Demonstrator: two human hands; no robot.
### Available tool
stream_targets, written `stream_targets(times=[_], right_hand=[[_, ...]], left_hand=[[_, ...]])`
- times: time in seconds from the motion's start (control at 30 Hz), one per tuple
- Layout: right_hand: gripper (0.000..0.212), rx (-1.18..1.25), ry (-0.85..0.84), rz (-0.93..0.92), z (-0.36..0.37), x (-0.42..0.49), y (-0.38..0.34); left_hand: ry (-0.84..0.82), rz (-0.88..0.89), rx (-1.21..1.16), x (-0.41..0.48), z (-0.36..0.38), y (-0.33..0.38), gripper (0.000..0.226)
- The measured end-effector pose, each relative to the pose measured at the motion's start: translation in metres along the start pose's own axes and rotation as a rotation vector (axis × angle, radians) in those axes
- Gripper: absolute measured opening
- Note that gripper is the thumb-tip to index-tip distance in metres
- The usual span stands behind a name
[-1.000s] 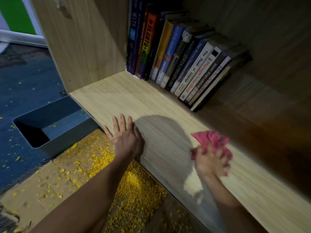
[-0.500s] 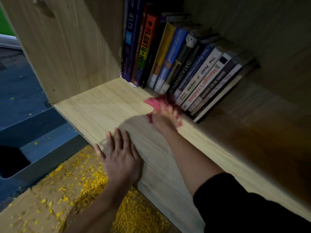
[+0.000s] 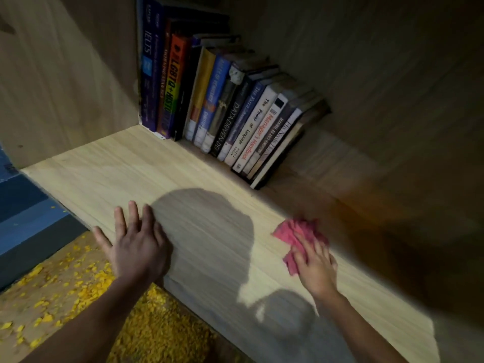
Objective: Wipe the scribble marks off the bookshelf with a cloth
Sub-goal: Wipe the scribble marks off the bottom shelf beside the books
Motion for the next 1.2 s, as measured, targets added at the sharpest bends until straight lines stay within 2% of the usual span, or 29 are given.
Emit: stream_targets(times=[0.03,0.1,0.17,0.2,0.27,0.33,0.4,0.5,0.57,0.63,0.7,0.8,0.87,0.9,0.93,0.97,1.0,1.03,1.07,1.1,1.13,1.17,1.2], right_hand=[[0.059,0.046,-0.026,0.111,0.003,0.006,-0.004],[0.051,0.065,-0.027,0.123,0.005,0.001,-0.029],[0.060,-0.003,-0.079,-0.080,0.019,-0.027,-0.045],[0.065,-0.056,-0.051,-0.213,0.025,-0.050,-0.046],[0.056,-0.072,0.008,-0.397,0.033,-0.104,-0.032],[0.045,-0.023,0.030,-0.471,0.034,-0.149,0.000],[0.049,0.039,0.072,-0.400,0.024,-0.165,0.044],[0.059,0.017,0.038,-0.107,0.014,-0.140,0.093],[0.054,0.083,0.031,0.141,0.009,-0.110,0.107],[0.050,0.104,0.014,0.286,0.002,-0.083,0.101],[0.049,0.103,-0.002,0.314,-0.003,-0.074,0.095],[0.059,0.073,-0.079,0.215,0.007,-0.099,0.100],[0.067,-0.013,-0.013,0.115,0.012,-0.139,0.107],[0.069,0.053,-0.084,0.126,0.016,-0.154,0.109],[0.062,0.009,-0.013,0.112,0.020,-0.162,0.112],[0.050,0.014,-0.009,0.163,0.020,-0.158,0.114],[0.044,0.171,-0.010,0.268,0.015,-0.154,0.120],[0.051,0.208,0.052,0.414,0.011,-0.151,0.136],[0.067,0.185,0.046,0.515,0.007,-0.151,0.147],[0.082,0.094,-0.019,0.517,0.006,-0.155,0.155],[0.076,0.047,0.055,0.485,0.003,-0.164,0.162],[0.066,0.079,0.041,0.470,0.003,-0.174,0.163],[0.062,0.057,0.140,0.510,0.007,-0.178,0.169]], left_hand=[[-0.003,-0.009,0.002,0.000,0.000,0.000,0.052],[-0.030,-0.026,0.014,0.000,-0.002,0.000,0.050],[-0.085,-0.031,0.061,0.000,-0.001,0.000,0.052],[-0.116,-0.030,0.084,-0.001,-0.001,0.000,0.053],[-0.186,-0.025,0.073,0.000,-0.002,-0.001,0.054],[-0.241,-0.032,0.037,-0.002,-0.006,-0.001,0.056],[-0.279,-0.027,0.081,-0.009,-0.008,0.004,0.058],[-0.329,0.138,0.171,-0.039,0.001,0.041,0.064],[-0.396,0.291,0.156,-0.068,0.019,0.083,0.080],[-0.483,0.376,0.150,-0.094,0.042,0.118,0.104],[-0.482,0.406,0.204,-0.105,0.055,0.132,0.110],[-0.430,0.416,0.225,-0.108,0.055,0.128,0.107],[-0.390,0.423,0.201,-0.110,0.053,0.126,0.104],[-0.384,0.417,0.187,-0.110,0.053,0.126,0.103],[-0.382,0.412,0.177,-0.111,0.051,0.128,0.102],[-0.381,0.405,0.175,-0.110,0.050,0.129,0.102],[-0.381,0.397,0.188,-0.110,0.050,0.130,0.103],[-0.385,0.388,0.215,-0.109,0.050,0.129,0.103],[-0.385,0.381,0.242,-0.109,0.049,0.129,0.103],[-0.382,0.380,0.255,-0.109,0.050,0.129,0.102],[-0.371,0.381,0.247,-0.110,0.050,0.129,0.101],[-0.359,0.382,0.229,-0.111,0.051,0.129,0.101],[-0.349,0.381,0.213,-0.111,0.051,0.128,0.100]])
Point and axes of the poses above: each hand's wrist, its own x-axis towards the middle knuckle, its own z-axis out of the palm, y = z × x, the point moved 4 cm from there along x, towards the middle knuckle, and after that the axes turned 6 degrees about -y, right-handed, at the moved point
